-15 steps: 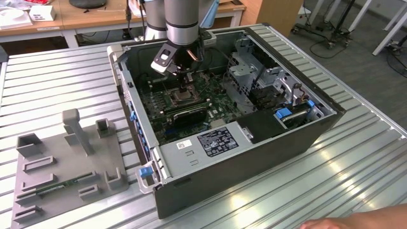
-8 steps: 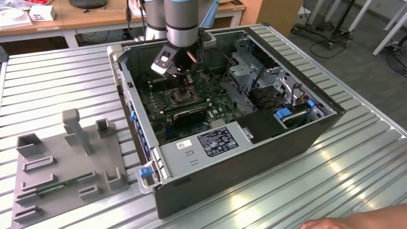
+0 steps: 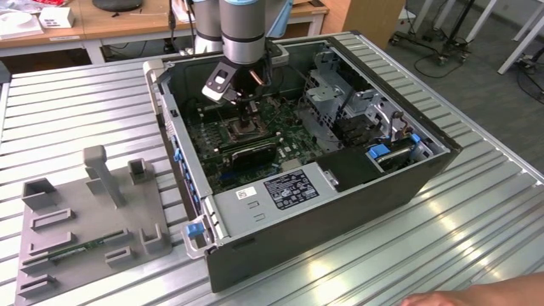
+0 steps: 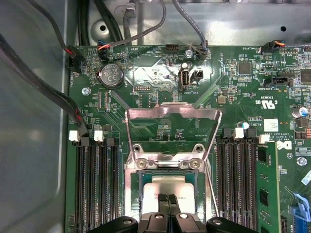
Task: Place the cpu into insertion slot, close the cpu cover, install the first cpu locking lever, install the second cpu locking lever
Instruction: 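Place the cpu into insertion slot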
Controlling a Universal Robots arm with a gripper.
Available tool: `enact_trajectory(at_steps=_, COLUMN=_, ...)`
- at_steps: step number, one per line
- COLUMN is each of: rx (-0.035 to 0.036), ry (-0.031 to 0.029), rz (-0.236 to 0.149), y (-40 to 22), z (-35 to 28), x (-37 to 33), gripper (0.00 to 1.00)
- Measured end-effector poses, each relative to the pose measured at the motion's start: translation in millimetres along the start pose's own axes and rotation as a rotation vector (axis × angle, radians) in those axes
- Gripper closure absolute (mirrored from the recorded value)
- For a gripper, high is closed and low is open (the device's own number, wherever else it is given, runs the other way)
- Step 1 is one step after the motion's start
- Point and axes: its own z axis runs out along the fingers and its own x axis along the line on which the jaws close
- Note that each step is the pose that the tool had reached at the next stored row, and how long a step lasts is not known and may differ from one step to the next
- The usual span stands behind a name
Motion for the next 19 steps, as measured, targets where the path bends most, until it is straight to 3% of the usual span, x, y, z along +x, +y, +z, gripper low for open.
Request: enact_trajectory(at_steps=19, rx=0.0003, ry=-0.0004, rz=0.0, y=-0.3, z=4.7, x=0.0, gripper=0.9)
